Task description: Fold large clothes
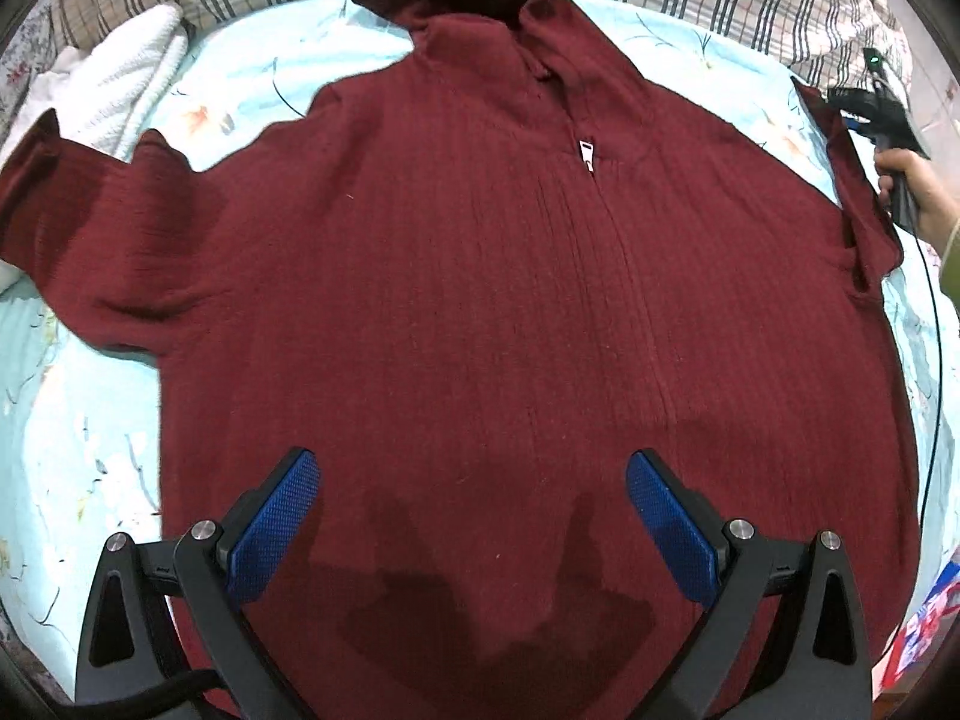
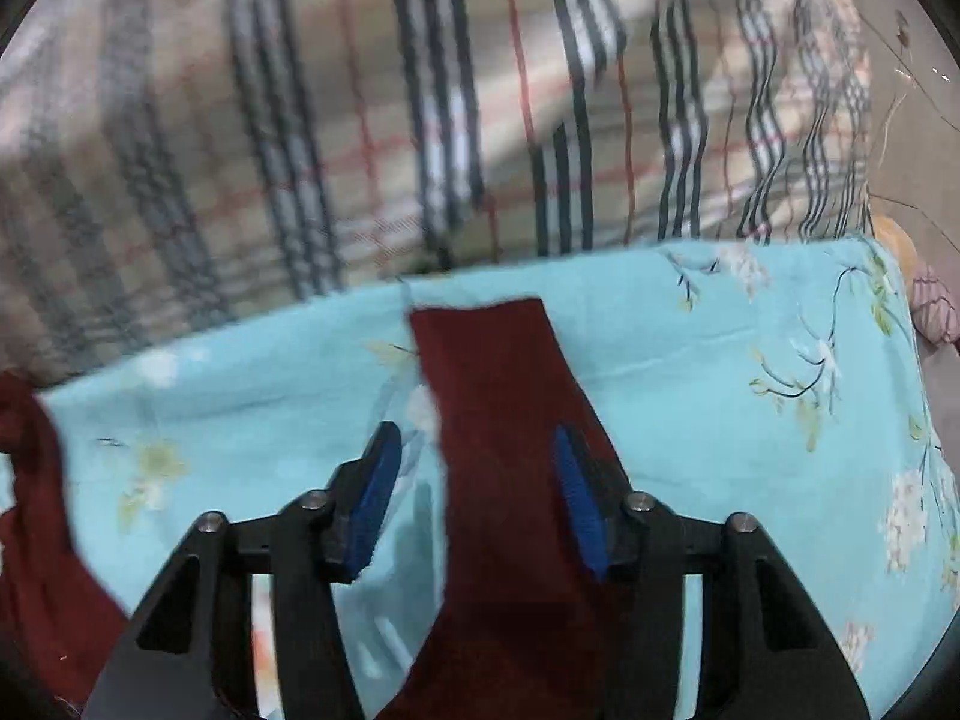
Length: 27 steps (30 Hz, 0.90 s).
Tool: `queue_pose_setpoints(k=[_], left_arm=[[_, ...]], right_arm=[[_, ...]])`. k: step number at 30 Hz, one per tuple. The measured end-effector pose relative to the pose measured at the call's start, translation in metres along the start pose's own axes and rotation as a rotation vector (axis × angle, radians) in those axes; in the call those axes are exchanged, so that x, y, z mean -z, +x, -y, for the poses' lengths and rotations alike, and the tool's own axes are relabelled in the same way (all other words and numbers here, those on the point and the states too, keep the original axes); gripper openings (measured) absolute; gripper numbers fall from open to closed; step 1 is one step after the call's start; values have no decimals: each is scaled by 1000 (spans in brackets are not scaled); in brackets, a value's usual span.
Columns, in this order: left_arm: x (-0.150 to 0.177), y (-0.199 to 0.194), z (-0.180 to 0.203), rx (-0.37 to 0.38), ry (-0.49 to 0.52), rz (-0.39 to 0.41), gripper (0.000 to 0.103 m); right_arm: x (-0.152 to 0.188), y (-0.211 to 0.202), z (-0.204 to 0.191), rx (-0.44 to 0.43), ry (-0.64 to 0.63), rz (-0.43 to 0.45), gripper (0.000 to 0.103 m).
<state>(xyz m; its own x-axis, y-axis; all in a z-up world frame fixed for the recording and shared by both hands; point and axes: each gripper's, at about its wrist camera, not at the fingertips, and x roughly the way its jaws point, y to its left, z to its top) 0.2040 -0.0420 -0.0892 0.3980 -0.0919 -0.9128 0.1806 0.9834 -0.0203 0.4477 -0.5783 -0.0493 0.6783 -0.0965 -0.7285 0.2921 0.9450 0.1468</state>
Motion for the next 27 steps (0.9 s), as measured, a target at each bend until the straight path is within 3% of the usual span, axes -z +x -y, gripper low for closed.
queue_pose_setpoints(k=[1, 5, 10, 18, 22, 27], left_arm=[[-1, 1, 0, 2, 2, -1, 102], [-1, -1, -4, 18, -3, 19, 102], [6, -16, -14, 33, -19, 54, 102], [14, -40, -46, 104, -105, 77, 102], [19, -47, -67, 150, -169, 89, 102], [25, -51, -92, 202, -211, 108, 102]], right_arm=[[0, 8, 3, -1, 13, -29, 9], [9, -10, 4, -84, 73, 5, 8], [34, -63, -38, -308, 28, 29, 8], [107, -131, -193, -678, -144, 5, 8], [155, -143, -280, -769, -239, -20, 8], [205, -138, -335, -830, -315, -113, 8]])
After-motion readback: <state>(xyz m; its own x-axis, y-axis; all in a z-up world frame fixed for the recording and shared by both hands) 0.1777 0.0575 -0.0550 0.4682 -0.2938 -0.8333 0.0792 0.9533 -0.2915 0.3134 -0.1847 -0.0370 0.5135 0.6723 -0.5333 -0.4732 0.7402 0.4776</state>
